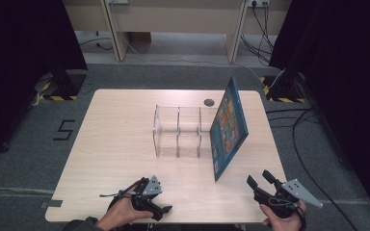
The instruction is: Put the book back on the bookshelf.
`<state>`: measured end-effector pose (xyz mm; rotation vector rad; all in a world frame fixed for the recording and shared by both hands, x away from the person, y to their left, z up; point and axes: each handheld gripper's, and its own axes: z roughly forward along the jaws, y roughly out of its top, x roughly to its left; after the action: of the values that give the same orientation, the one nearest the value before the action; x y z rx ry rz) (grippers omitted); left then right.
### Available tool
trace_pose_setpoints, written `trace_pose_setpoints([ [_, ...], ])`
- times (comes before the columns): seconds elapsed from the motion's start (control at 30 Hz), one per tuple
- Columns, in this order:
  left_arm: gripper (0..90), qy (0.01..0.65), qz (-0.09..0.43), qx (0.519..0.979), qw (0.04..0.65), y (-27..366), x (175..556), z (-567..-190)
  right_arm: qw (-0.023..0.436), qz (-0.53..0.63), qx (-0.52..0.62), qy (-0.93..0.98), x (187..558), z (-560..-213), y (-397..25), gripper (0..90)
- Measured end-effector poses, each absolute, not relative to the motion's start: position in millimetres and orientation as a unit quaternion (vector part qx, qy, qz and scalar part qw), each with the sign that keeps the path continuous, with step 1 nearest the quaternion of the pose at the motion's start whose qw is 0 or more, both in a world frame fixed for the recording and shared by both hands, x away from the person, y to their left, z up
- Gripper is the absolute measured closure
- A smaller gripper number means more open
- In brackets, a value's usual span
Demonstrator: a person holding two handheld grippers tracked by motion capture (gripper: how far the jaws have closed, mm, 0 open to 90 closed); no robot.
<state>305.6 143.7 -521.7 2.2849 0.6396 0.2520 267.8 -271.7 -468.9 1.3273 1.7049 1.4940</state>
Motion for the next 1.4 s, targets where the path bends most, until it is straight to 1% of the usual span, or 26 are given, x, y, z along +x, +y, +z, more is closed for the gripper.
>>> trace_pose_setpoints([
  [0.6,6.0,0.249,0.098,0.890,0.369,144,305,-522,0.251,0.529,0.492,0.645,258,-476,-281,30.6],
  [0.9,5.9,0.249,0.098,0.890,0.370,144,305,-522,0.234,0.521,0.489,0.659,252,-482,-278,30.0],
  [1.4,5.8,0.249,0.098,0.890,0.370,144,305,-522,0.233,0.503,0.479,0.681,240,-485,-279,27.8],
])
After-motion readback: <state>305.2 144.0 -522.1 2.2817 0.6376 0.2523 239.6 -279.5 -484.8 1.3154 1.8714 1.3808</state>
